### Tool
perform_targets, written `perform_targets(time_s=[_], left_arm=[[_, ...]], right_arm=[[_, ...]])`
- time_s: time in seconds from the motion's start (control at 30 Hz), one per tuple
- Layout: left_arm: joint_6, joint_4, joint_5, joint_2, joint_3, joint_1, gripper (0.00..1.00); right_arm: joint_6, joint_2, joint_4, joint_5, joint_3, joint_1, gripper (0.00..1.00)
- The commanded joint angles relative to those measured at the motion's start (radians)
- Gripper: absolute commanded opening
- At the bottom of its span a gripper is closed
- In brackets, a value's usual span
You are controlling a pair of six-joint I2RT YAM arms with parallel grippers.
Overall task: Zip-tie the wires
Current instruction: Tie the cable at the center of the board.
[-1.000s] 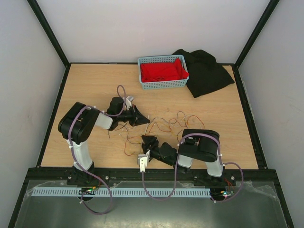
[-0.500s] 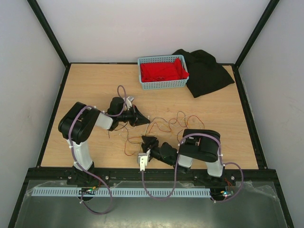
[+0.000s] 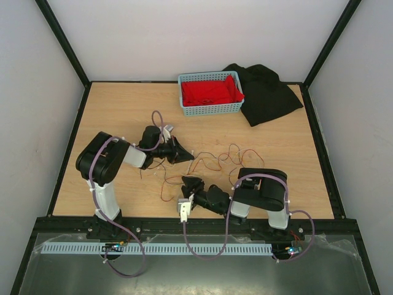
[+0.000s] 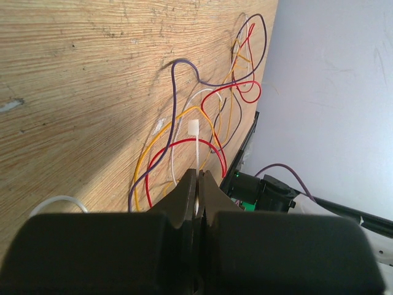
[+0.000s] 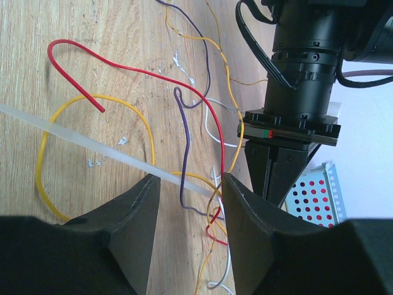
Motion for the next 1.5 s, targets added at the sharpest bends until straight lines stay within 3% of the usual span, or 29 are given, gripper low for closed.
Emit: perform_targets(time_s=[0.0, 0.63, 0.93, 1.47], left_arm=[[0.000, 0.020, 0.007, 0.015, 0.012, -0.004, 0.00], [-0.003, 0.019, 0.014, 0.030, 0.026, -0.004, 0.00], [-0.004, 0.019, 0.012, 0.030, 0.025, -0.005, 0.00], [-0.004, 0.020, 0.010, 0.031, 0.024, -0.008, 0.00]], right_arm=[[0.009, -0.001, 0.037, 0.010, 0.018, 0.013, 0.54], [0.022, 0.005, 0.047, 0.026, 0.030, 0.028, 0.44], [0.071, -0.003, 0.062, 0.077, 0.014, 0.029, 0.49], [0.084, -0.013, 0.070, 0.057, 0.027, 0.030, 0.37]])
